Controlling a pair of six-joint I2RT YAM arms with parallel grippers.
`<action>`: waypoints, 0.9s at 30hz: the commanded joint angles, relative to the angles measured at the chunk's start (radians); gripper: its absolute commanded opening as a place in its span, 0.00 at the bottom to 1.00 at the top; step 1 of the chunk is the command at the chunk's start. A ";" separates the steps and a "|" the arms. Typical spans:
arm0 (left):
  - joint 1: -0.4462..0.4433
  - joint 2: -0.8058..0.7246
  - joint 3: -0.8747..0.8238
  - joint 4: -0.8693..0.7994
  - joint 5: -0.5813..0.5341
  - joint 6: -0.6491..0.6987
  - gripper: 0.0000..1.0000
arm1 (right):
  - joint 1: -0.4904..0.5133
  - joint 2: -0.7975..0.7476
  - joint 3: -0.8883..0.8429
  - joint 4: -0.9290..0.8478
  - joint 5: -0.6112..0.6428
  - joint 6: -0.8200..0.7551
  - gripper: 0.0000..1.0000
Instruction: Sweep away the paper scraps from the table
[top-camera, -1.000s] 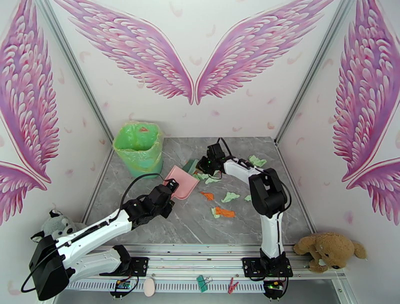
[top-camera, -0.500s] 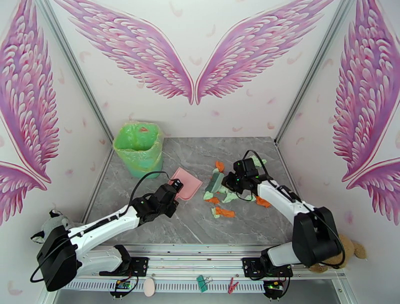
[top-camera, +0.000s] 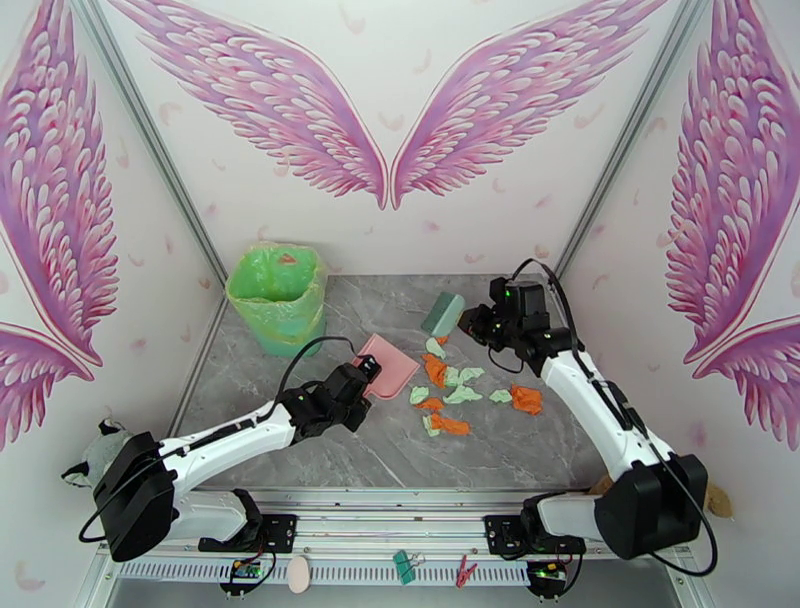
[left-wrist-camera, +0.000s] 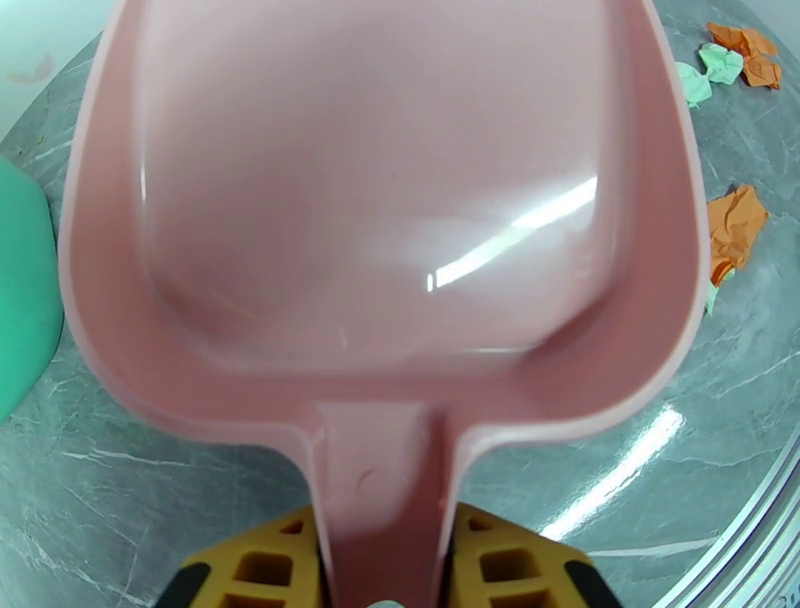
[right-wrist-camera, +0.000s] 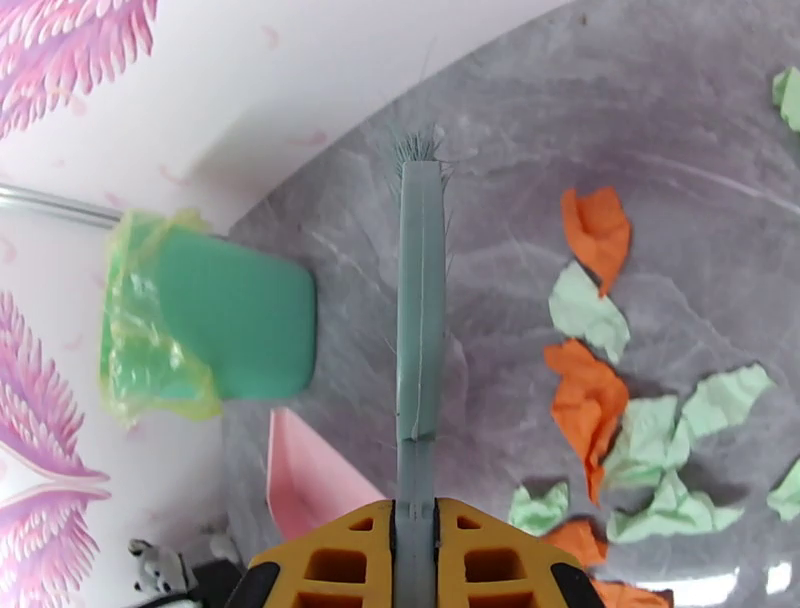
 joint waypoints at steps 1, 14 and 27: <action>-0.007 -0.039 0.003 -0.006 -0.022 -0.023 0.00 | -0.017 0.138 0.063 0.118 0.033 0.084 0.00; -0.011 -0.149 -0.091 -0.035 -0.068 -0.044 0.00 | -0.056 0.427 0.037 0.338 -0.041 0.239 0.00; -0.011 -0.087 -0.070 0.008 -0.045 -0.016 0.00 | -0.149 0.148 -0.285 0.267 -0.071 0.105 0.00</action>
